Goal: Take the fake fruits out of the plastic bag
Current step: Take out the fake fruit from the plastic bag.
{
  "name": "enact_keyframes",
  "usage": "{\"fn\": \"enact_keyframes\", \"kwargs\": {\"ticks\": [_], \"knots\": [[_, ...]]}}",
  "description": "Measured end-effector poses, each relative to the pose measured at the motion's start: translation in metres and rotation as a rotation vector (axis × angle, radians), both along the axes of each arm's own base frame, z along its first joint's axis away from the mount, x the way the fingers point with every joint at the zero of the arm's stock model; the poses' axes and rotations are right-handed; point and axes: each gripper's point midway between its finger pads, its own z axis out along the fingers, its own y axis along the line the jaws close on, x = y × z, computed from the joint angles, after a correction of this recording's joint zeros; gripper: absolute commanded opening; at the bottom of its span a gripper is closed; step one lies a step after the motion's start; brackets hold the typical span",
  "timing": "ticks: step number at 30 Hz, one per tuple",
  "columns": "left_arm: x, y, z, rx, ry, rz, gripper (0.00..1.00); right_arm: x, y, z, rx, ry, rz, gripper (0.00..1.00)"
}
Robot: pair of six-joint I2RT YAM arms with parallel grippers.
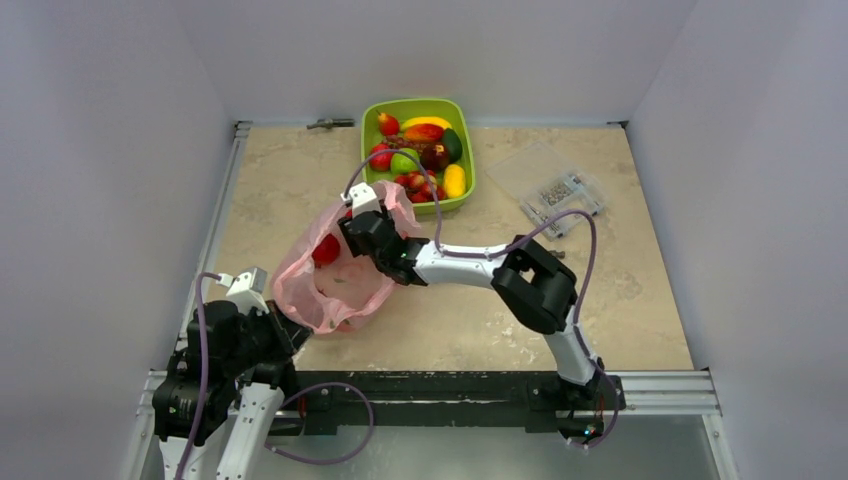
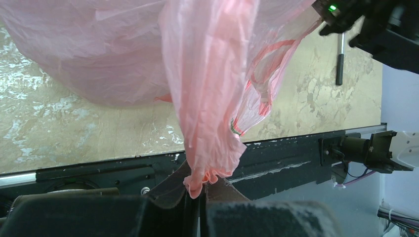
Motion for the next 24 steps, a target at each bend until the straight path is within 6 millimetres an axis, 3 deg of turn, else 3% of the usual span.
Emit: {"fn": "enact_keyframes", "kwargs": {"ticks": [5, 13, 18, 24], "knots": [[0.0, 0.0, 0.0, -0.001, 0.0, 0.0, 0.0, -0.04, -0.006, 0.022, 0.052, 0.019, 0.066, 0.02], [0.0, 0.0, 0.0, -0.001, 0.0, -0.001, 0.0, -0.127, 0.005, 0.023, 0.133, 0.143, 0.262, 0.0], [0.0, 0.0, 0.0, 0.0, 0.0, -0.001, 0.0, -0.14, -0.005, 0.046, 0.182, 0.168, 0.285, 0.0], [0.0, -0.001, 0.0, -0.003, 0.004, -0.005, 0.0, -0.148, -0.008, 0.108, 0.287, 0.137, 0.33, 0.0]]}}
